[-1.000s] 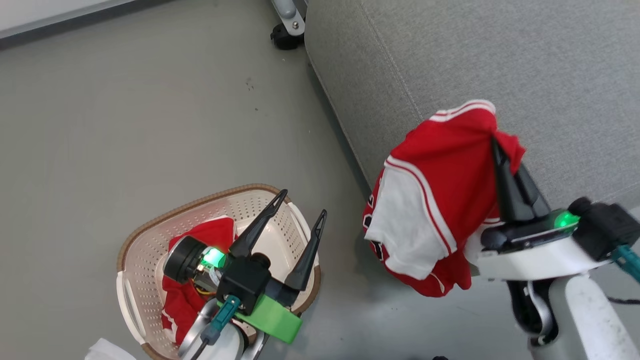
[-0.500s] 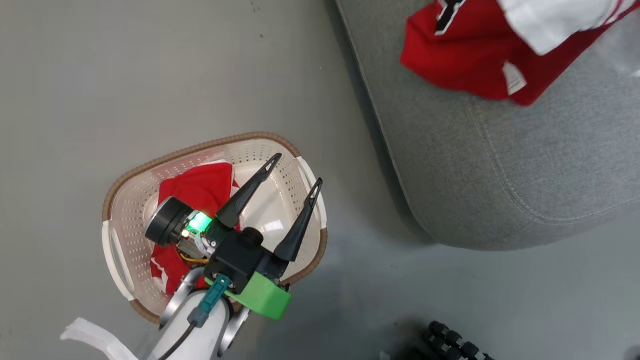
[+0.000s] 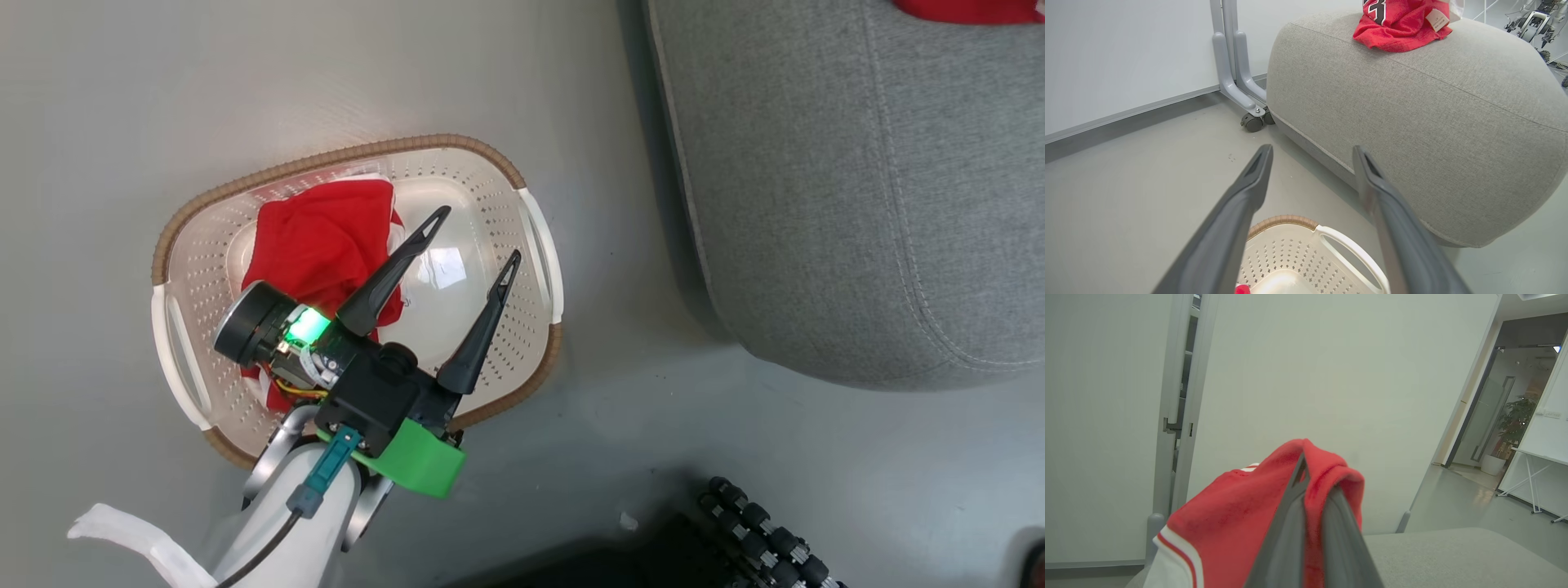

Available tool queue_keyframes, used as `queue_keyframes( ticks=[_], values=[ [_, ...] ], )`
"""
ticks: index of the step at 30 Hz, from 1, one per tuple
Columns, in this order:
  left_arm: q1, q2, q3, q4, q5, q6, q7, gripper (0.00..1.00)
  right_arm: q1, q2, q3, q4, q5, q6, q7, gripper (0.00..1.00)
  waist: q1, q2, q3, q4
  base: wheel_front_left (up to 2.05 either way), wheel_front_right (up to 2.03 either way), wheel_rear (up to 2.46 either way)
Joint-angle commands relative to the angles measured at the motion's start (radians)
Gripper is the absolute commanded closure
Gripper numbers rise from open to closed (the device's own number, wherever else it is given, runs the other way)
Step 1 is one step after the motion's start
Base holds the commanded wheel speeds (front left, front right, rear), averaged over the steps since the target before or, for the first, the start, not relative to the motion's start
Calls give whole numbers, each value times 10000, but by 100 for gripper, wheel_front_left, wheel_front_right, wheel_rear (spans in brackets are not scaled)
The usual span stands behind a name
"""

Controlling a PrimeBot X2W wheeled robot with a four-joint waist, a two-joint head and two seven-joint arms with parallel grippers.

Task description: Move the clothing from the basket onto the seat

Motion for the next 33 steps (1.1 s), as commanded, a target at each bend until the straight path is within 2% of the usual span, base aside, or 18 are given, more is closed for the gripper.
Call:
queue_keyframes(
  ticks=[1,5,11,12,13,20,26,33],
  values=[
    [-199,15,-13,-42,-11,32,6,0,374,120,-249,419,-177,-6,-34,100,-3,0,209,141,0,0,0],
    [-234,-67,-92,6,-18,26,6,0,951,804,-938,1565,-131,-6,-34,100,-3,0,218,228,0,0,0],
    [-388,-146,-108,107,-75,27,6,0,1689,1543,-1729,2275,-20,-6,-34,98,-3,0,94,425,0,0,0],
    [-379,-147,-97,142,-85,27,6,0,1798,1680,-1905,2424,-79,-6,-32,58,-3,0,33,458,0,0,0],
    [-370,-173,-89,169,-110,31,6,0,1875,1756,-2049,2462,-177,-8,-34,0,-3,0,-33,485,0,0,0],
    [-115,-596,-42,386,-357,120,6,0,2861,2544,-2914,2057,-547,-8,-34,0,-3,0,-874,821,0,0,0],
    [267,-1100,267,488,-800,214,6,0,4177,3035,-2864,1923,-785,-8,-34,0,-3,0,-2012,1315,0,0,0],
    [951,-1424,950,788,-1189,359,6,0,5754,3663,-1065,1711,-1140,-9,-34,0,-3,0,-3402,1891,0,0,0]
  ],
)
